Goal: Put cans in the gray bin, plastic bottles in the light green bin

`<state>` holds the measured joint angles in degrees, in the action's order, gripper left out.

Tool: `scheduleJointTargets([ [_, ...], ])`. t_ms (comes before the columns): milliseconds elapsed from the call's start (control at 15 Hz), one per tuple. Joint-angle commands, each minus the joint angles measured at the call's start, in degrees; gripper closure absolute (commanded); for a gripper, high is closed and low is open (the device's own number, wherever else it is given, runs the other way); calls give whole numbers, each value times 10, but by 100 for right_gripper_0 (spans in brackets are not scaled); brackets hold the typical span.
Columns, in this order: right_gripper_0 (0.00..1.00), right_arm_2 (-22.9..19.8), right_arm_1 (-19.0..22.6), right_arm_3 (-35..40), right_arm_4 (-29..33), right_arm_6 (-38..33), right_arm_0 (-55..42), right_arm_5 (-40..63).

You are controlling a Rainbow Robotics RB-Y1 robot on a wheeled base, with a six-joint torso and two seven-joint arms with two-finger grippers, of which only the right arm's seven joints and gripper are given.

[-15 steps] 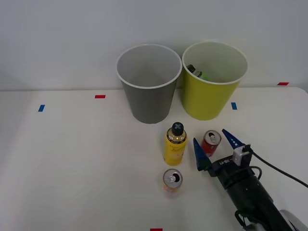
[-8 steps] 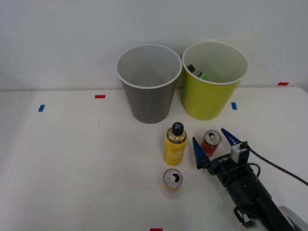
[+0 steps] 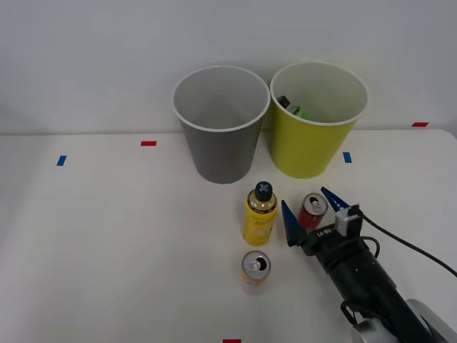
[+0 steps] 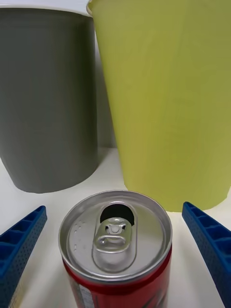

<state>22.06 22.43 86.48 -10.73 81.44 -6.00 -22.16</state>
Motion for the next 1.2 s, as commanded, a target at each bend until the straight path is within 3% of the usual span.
scheduleJointTargets([
  [67,94,-3,1,0,-5,6,0,0],
  [800,98,-3,8,0,-17,7,0,-2],
  [1000,98,-2,31,0,-20,-1,-2,-31],
  [1200,97,9,96,34,-61,-12,-2,-41],
])
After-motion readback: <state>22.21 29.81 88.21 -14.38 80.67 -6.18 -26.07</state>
